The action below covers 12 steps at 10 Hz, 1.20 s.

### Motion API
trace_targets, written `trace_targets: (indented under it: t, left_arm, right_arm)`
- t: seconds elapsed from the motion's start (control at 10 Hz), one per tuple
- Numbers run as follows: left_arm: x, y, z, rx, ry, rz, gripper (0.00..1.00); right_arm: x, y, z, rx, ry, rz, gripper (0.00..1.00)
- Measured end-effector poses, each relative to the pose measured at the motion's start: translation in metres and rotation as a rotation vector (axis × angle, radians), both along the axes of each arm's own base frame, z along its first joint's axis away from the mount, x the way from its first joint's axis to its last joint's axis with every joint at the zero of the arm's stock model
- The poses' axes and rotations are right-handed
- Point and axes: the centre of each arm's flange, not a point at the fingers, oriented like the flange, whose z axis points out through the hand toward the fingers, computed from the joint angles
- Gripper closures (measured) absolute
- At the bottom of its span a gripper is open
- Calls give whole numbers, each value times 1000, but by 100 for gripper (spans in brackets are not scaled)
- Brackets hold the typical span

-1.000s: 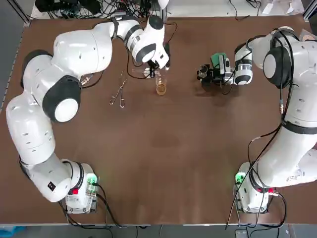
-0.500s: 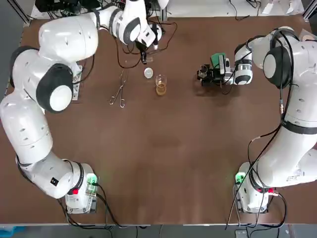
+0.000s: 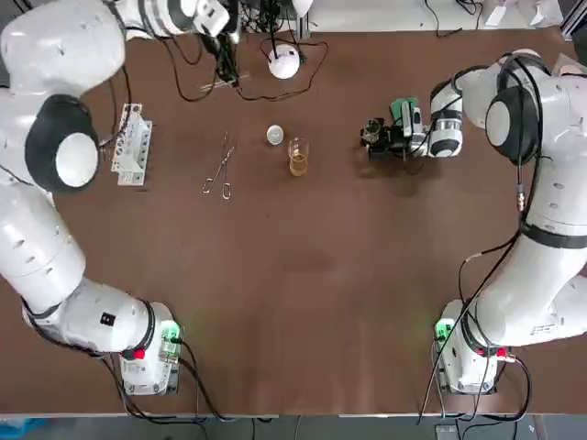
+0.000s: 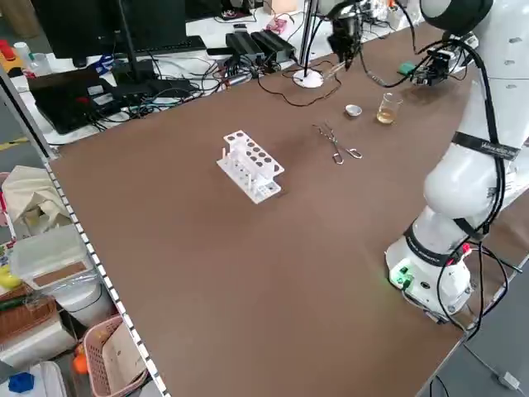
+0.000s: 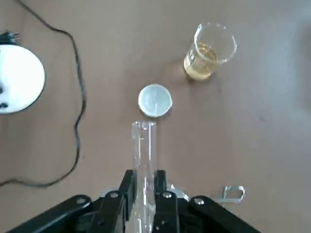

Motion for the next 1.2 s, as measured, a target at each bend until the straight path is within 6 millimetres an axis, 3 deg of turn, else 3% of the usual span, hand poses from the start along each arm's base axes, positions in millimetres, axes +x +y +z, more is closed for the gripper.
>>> trace_targets:
  t: [0.2,0.4,0.5,0.7,1.0,1.2]
  left_arm:
    - [16,100,-4,-99,29,-17,79]
    - [12,200,-12,-214,58,-58,79]
    - [4,240,-17,-306,62,-81,79]
    - [-10,297,-32,-473,33,-120,79]
    - [-34,360,-55,-762,55,-47,79]
    - [-36,396,-68,-881,51,-32,79]
  right_arm:
    - [-5,32,5,49,24,0,62]
    - [-11,72,8,74,50,-37,62]
    - [-16,94,10,85,69,-61,62]
    - [-28,133,16,102,111,-100,62]
    - [-47,178,25,103,178,-147,62]
    - [-58,203,35,106,208,-158,62]
